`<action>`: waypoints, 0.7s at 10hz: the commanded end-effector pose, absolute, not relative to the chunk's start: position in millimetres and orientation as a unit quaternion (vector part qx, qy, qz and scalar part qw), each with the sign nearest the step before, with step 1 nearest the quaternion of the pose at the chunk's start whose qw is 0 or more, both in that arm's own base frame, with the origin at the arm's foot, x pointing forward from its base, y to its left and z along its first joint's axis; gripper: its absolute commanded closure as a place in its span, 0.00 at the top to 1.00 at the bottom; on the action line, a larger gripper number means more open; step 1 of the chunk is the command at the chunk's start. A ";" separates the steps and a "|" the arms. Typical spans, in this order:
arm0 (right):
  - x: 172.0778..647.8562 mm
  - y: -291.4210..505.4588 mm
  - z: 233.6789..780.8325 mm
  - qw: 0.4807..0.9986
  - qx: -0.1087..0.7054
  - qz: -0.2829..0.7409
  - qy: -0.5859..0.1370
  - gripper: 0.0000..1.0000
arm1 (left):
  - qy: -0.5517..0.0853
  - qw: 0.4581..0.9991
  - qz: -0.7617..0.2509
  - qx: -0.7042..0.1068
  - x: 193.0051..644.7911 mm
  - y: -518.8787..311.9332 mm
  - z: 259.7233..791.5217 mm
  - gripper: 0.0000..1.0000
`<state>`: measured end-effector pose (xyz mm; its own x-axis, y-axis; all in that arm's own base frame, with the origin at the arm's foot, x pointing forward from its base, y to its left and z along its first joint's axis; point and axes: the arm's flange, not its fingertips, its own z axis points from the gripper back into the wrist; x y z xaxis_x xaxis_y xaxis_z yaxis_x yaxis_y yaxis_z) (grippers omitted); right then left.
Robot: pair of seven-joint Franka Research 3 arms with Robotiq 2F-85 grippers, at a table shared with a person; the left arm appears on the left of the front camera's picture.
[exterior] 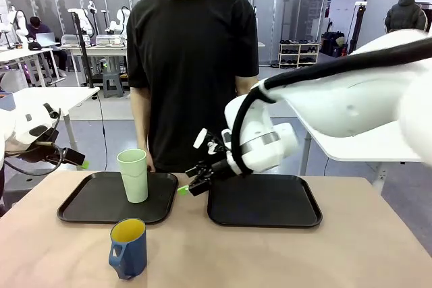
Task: Sort and store the cups by type.
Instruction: Pick up the Handle plastic cup and place it into the empty Flat Tray.
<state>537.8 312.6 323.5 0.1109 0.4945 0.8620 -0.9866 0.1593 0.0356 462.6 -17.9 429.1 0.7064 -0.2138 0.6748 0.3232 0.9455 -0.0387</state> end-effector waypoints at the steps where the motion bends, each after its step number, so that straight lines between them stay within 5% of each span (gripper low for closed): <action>1: 461.9 263.5 360.2 0.705 0.294 0.527 -0.372 1.00 | -0.356 0.920 -0.148 -0.074 461.5 -18.0 430.7 1.00; 4: 371.5 173.0 416.9 0.763 0.218 0.510 -0.333 1.00 | -0.356 0.920 -0.148 -0.074 461.5 -18.0 430.7 1.00; 7: 341.2 97.7 437.5 0.823 0.161 0.476 -0.265 1.00 | -0.356 0.920 -0.148 -0.074 461.5 -18.0 430.7 1.00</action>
<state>381.9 125.3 417.5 0.3514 0.6843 0.6390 -0.8735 0.4852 -0.0393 462.6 -17.8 429.3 0.7062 -0.2135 0.6750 0.3230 0.9456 -0.0390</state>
